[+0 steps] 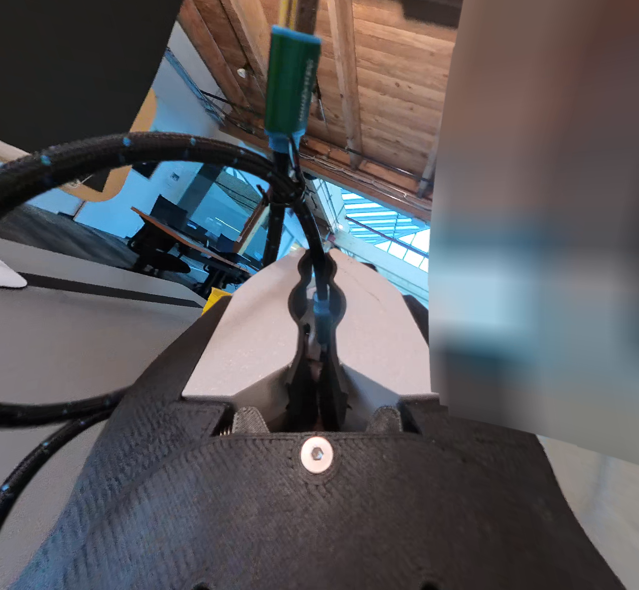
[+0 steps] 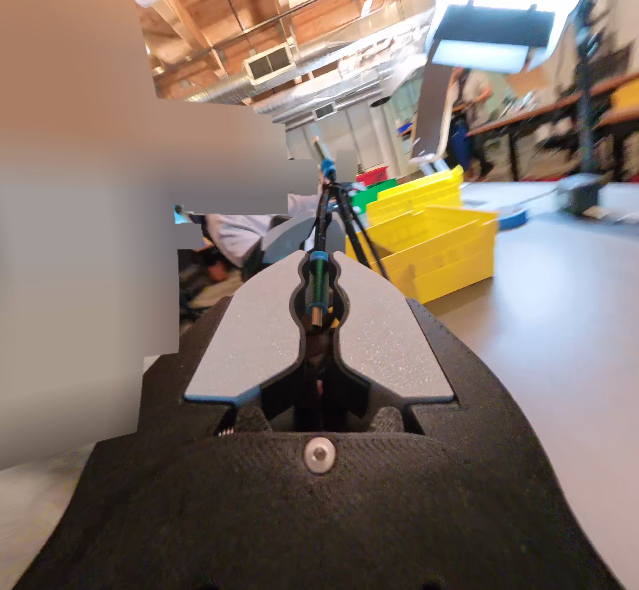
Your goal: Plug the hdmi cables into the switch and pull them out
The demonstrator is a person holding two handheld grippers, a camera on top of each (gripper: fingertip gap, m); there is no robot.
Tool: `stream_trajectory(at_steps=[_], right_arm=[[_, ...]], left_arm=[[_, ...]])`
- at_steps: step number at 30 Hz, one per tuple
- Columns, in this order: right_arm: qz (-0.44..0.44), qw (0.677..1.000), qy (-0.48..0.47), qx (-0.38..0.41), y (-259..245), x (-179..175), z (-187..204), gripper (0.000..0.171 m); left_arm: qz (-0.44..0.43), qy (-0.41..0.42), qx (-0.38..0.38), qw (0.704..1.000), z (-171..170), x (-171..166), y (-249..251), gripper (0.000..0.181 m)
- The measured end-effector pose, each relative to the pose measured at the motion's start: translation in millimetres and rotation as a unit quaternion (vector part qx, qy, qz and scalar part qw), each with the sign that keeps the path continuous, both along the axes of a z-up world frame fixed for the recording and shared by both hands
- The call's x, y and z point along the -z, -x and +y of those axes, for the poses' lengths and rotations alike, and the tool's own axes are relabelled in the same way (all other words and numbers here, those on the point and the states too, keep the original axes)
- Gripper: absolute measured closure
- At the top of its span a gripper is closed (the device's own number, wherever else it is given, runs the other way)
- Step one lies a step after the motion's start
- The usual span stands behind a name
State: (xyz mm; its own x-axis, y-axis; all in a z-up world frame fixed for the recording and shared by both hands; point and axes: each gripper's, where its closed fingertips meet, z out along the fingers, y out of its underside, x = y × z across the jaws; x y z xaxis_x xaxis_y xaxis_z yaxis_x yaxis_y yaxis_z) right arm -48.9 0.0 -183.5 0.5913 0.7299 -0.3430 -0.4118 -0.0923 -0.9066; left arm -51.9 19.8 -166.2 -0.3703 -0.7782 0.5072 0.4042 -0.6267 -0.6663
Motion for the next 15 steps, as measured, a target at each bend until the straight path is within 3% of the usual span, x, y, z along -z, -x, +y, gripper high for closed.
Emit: stream_trajectory(at_steps=[1, 3, 6, 9, 11, 13, 15], right_arm=[[-0.041, 0.998, -0.034, 0.036, -3, -1, 2, 0.159], [-0.155, 0.972, -0.106, 0.141, -13, 0, 7, 0.123], [-0.377, 0.867, -0.183, 0.271, -19, 11, 12, 0.106], [-0.528, 0.726, -0.27, 0.349, -16, 7, 11, 0.12], [-0.585, 0.668, -0.294, 0.353, -9, 9, 14, 0.128], [-0.605, 0.658, -0.282, 0.348, -9, 14, 20, 0.132], [-0.588, 0.676, -0.282, 0.344, -9, 9, 20, 0.15]], left_arm=[[0.002, 0.018, -0.009, 1.0, 2, 0, -1, 0.175], [-0.004, 0.067, -0.036, 0.997, 12, -1, 1, 0.175], [-0.004, 0.136, -0.044, 0.99, 26, 1, 4, 0.175], [0.001, 0.17, -0.033, 0.985, 29, 5, 2, 0.175], [-0.006, 0.188, -0.018, 0.982, 28, 5, 2, 0.175], [-0.009, 0.197, -0.006, 0.98, 25, 6, 1, 0.175], [-0.008, 0.194, -0.01, 0.981, 26, 7, 2, 0.174]])
